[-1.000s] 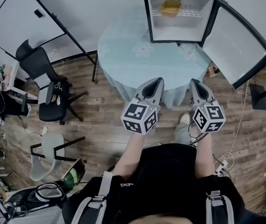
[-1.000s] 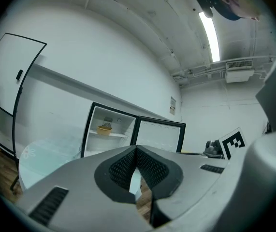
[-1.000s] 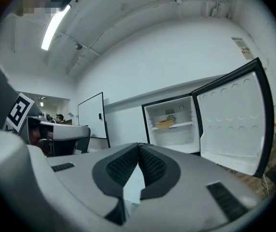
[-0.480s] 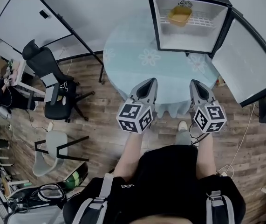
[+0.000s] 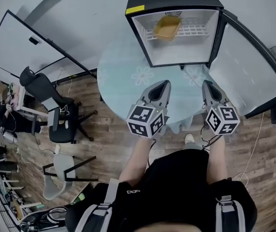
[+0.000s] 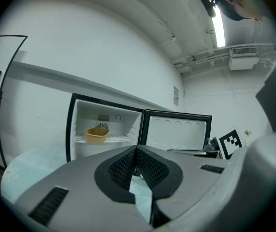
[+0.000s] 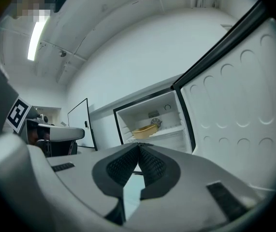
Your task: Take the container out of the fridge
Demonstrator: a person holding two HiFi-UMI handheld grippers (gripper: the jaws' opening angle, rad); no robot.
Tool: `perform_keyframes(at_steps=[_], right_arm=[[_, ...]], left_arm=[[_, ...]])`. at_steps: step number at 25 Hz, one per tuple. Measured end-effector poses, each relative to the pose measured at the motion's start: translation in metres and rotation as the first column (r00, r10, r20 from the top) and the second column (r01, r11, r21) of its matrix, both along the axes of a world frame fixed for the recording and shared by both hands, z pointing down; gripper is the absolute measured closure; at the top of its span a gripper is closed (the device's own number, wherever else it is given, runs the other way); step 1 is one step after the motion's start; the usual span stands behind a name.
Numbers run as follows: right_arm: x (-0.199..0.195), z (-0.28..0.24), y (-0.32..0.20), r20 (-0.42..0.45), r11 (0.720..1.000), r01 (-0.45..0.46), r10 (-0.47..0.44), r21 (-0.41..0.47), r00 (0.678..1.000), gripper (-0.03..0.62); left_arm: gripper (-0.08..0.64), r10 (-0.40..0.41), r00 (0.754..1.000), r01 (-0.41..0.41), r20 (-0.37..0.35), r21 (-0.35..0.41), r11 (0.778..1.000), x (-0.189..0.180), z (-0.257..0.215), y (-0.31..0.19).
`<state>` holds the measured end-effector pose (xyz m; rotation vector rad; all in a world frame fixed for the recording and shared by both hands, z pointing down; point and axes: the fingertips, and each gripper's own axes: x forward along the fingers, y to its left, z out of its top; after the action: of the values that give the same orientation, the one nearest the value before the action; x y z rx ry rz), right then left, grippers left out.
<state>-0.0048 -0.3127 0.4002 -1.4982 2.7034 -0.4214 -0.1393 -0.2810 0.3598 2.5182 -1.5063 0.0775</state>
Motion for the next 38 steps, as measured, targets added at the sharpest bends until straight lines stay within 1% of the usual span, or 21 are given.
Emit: perform_keyframes(at_steps=[3, 6, 11, 14, 16, 18, 22, 24, 27, 29, 32, 35, 38], right_arm=[[0.013, -0.003, -0.023, 0.002, 1.0, 0.002, -0.002, 0.007, 1.0, 0.584], [0.032, -0.004, -0.046, 0.01, 1.0, -0.01, 0.01, 0.008, 1.0, 0.584], [0.056, -0.008, -0.079, 0.025, 1.0, -0.007, 0.007, 0.015, 1.0, 0.584], [0.07, -0.017, -0.095, 0.037, 0.999, -0.009, 0.008, 0.035, 0.999, 0.584], [0.069, -0.026, -0.104, 0.041, 0.998, 0.01, -0.012, 0.065, 0.999, 0.584], [0.062, -0.026, -0.107, 0.041, 0.996, 0.047, -0.05, 0.078, 0.998, 0.584], [0.056, -0.008, -0.114, 0.04, 0.994, 0.1, -0.102, 0.042, 0.994, 0.584], [0.051, 0.0, -0.119, 0.024, 0.992, 0.124, -0.124, 0.022, 0.992, 0.584], [0.031, 0.004, -0.122, -0.006, 0.983, 0.184, -0.184, 0.01, 0.983, 0.584], [0.015, 0.001, -0.128, -0.011, 0.976, 0.216, -0.216, 0.015, 0.976, 0.584], [-0.004, 0.005, -0.139, -0.008, 0.971, 0.24, -0.24, 0.008, 0.971, 0.584], [-0.021, 0.011, -0.147, 0.004, 0.969, 0.246, -0.246, -0.002, 0.969, 0.584], [-0.032, 0.012, -0.157, 0.002, 0.971, 0.238, -0.238, -0.006, 0.971, 0.584]], left_arm=[[0.557, 0.033, 0.999, -0.033, 0.013, 0.023, 0.999, 0.024, -0.009, -0.028], [0.557, 0.049, 0.999, -0.049, 0.021, 0.024, 0.999, 0.044, -0.01, -0.052], [0.557, 0.045, 0.998, -0.047, 0.042, 0.032, 0.998, 0.064, -0.013, -0.078], [0.557, 0.036, 0.998, -0.039, 0.052, 0.059, 0.997, 0.071, -0.022, -0.089], [0.557, 0.016, 0.998, -0.021, 0.057, 0.083, 0.996, 0.069, -0.03, -0.098], [0.557, -0.012, 0.998, 0.007, 0.058, 0.09, 0.996, 0.066, -0.03, -0.104], [0.557, -0.028, 0.998, 0.023, 0.063, 0.075, 0.997, 0.074, -0.016, -0.104], [0.557, -0.049, 0.997, 0.045, 0.055, 0.062, 0.997, 0.068, -0.007, -0.105], [0.557, -0.158, 0.987, 0.158, 0.023, 0.02, 0.987, 0.028, 0.001, -0.113], [0.557, -0.206, 0.978, 0.206, 0.017, 0.018, 0.978, 0.007, 0.0, -0.121], [0.557, -0.202, 0.979, 0.202, 0.033, 0.018, 0.979, 0.002, 0.004, -0.13], [0.557, -0.161, 0.986, 0.161, 0.039, 0.023, 0.987, -0.001, 0.007, -0.139], [0.557, -0.16, 0.987, 0.158, 0.032, 0.035, 0.987, -0.016, 0.005, -0.155]])
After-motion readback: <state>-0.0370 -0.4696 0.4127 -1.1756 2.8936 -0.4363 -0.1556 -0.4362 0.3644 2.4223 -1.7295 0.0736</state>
